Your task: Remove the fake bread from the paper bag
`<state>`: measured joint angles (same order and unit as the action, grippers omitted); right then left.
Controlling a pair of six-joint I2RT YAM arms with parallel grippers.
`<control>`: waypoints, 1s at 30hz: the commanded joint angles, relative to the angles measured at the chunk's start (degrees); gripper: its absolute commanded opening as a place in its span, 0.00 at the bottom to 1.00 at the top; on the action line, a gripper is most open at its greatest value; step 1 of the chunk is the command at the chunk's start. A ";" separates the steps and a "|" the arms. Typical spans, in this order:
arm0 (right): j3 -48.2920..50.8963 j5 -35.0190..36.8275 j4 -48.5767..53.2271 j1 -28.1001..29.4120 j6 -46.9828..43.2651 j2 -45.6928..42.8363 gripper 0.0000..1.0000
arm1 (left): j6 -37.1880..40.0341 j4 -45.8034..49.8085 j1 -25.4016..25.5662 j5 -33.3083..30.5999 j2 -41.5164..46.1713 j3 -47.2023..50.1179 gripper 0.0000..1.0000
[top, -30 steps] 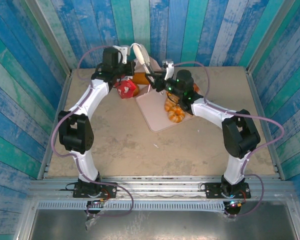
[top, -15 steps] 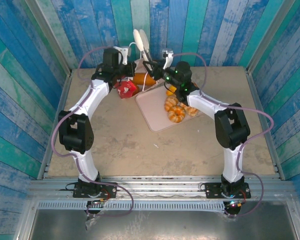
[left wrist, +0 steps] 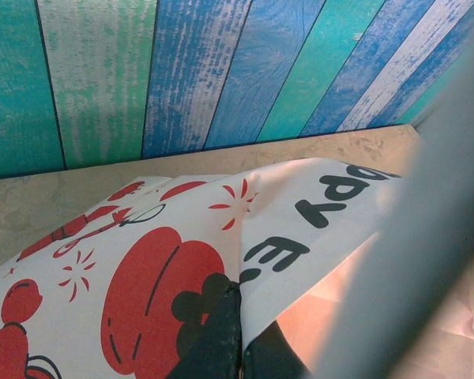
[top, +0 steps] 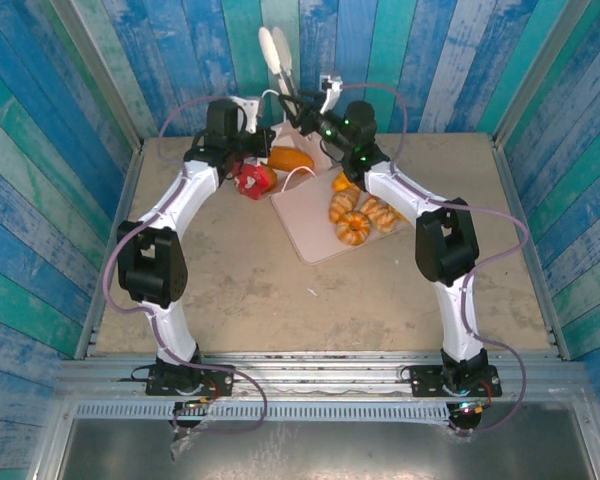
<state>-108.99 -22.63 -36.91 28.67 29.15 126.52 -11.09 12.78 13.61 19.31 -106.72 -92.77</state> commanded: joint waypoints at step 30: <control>10.76 2.98 63.49 3.84 -9.20 -32.85 0.38 | 3.47 -2.18 -0.20 -1.29 3.63 3.74 0.00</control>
<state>-95.44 -18.04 13.15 31.73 21.12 93.67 -9.37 8.97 13.61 19.16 -106.65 -90.56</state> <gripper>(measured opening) 0.381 0.045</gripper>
